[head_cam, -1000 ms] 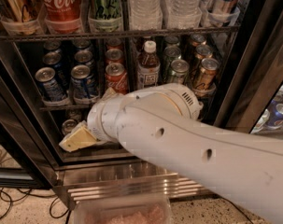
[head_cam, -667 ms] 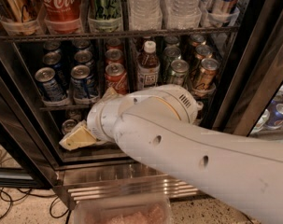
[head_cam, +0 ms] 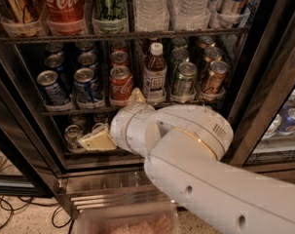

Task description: Pick pepsi can from middle shelf of fridge

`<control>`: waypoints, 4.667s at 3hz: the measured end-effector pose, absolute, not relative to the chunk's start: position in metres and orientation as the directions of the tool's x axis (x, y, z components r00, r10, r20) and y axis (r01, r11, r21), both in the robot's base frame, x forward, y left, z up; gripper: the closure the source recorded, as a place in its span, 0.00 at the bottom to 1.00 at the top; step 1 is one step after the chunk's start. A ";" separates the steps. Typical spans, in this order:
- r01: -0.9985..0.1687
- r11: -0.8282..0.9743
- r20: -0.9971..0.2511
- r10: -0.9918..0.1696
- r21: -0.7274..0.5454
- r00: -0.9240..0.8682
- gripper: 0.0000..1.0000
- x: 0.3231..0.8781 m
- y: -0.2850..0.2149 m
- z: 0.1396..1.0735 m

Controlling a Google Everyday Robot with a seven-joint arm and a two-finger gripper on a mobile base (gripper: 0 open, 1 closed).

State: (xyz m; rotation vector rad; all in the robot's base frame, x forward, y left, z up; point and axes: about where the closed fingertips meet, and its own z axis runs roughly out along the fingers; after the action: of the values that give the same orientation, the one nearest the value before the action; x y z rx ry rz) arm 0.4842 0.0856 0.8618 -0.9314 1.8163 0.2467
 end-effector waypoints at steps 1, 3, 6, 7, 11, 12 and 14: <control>-0.635 0.743 -0.903 -0.396 -0.210 -0.165 0.00 0.483 0.061 0.877; -0.620 0.741 -0.903 -0.412 -0.256 -0.119 0.00 0.480 0.053 0.885; -0.651 0.710 -0.933 -0.360 -0.269 -0.008 0.00 0.494 0.069 0.876; -0.662 0.708 -0.945 -0.326 -0.247 0.003 0.00 0.506 0.083 0.862; -0.696 0.687 -0.963 -0.269 -0.210 0.024 0.34 0.565 0.183 0.814; -0.695 0.687 -0.962 -0.270 -0.211 0.025 0.33 0.566 0.182 0.814; -0.695 0.687 -0.962 -0.270 -0.211 0.025 0.30 0.566 0.175 0.817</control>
Offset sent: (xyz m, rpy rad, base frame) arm -0.0001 -0.0133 0.0107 0.0728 -0.0231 -0.0424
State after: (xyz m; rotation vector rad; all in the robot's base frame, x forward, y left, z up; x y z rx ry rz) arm 0.5657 0.1746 0.8170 -0.8202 1.5555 0.3934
